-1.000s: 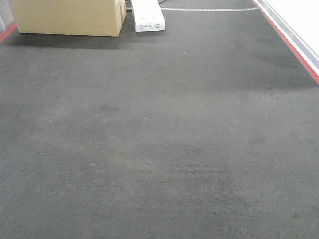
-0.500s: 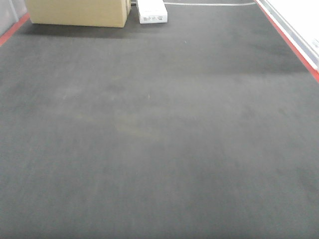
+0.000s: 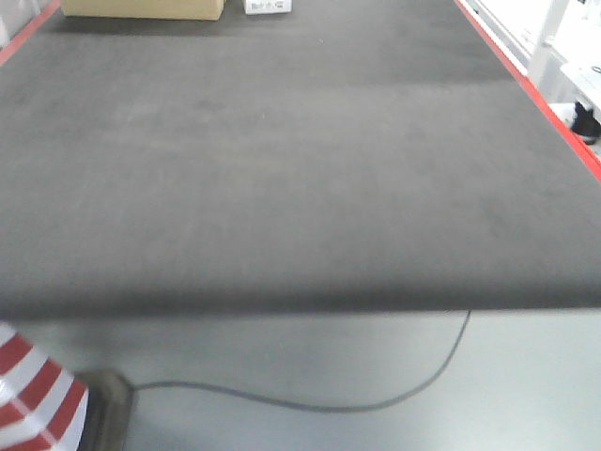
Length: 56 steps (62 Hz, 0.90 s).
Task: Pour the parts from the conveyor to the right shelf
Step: 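Back the base away from the conveyor holding the block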
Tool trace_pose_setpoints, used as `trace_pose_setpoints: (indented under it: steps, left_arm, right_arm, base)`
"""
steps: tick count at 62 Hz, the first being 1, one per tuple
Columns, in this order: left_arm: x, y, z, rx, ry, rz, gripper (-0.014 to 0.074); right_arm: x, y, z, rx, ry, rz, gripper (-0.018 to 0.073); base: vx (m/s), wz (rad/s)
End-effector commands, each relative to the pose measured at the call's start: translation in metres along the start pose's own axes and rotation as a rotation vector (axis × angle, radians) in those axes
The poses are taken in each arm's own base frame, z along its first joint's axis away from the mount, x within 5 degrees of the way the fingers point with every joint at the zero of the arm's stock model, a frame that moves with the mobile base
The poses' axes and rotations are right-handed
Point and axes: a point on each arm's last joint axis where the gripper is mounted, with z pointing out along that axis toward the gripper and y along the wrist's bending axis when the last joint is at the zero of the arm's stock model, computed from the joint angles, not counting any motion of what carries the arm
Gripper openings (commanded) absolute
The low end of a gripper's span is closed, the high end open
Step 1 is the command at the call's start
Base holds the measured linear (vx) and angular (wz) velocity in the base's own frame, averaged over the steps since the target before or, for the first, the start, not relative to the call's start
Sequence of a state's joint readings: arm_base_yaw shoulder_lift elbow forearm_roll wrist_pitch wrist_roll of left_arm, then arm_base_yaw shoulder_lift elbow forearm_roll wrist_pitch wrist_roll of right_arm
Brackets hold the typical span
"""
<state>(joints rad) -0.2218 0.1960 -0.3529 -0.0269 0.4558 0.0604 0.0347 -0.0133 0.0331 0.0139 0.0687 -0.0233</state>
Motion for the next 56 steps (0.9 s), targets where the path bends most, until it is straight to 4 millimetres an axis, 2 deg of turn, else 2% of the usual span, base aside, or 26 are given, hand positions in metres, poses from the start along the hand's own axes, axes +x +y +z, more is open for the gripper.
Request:
trace_pose_setpoints:
  steps: [1, 38, 56]
  left_arm:
    - [-0.0153, 0.0003, -0.0020, 0.000, -0.097, -0.004, -0.0006]
    - [-0.0153, 0.0003, -0.0020, 0.000, -0.097, -0.004, -0.0006]
    - [-0.0153, 0.0003, -0.0020, 0.000, -0.097, -0.004, -0.0006]
  right_arm:
    - [-0.0027, -0.0005, -0.0007, 0.008, -0.075, -0.007, -0.0009]
    - [-0.0027, -0.0005, -0.0007, 0.008, -0.075, -0.007, -0.0009]
    - [-0.0027, -0.0005, -0.0007, 0.008, -0.075, -0.007, -0.0009]
  base:
    - [-0.48, -0.01]
    - [-0.38, -0.02]
    - [-0.25, -0.65]
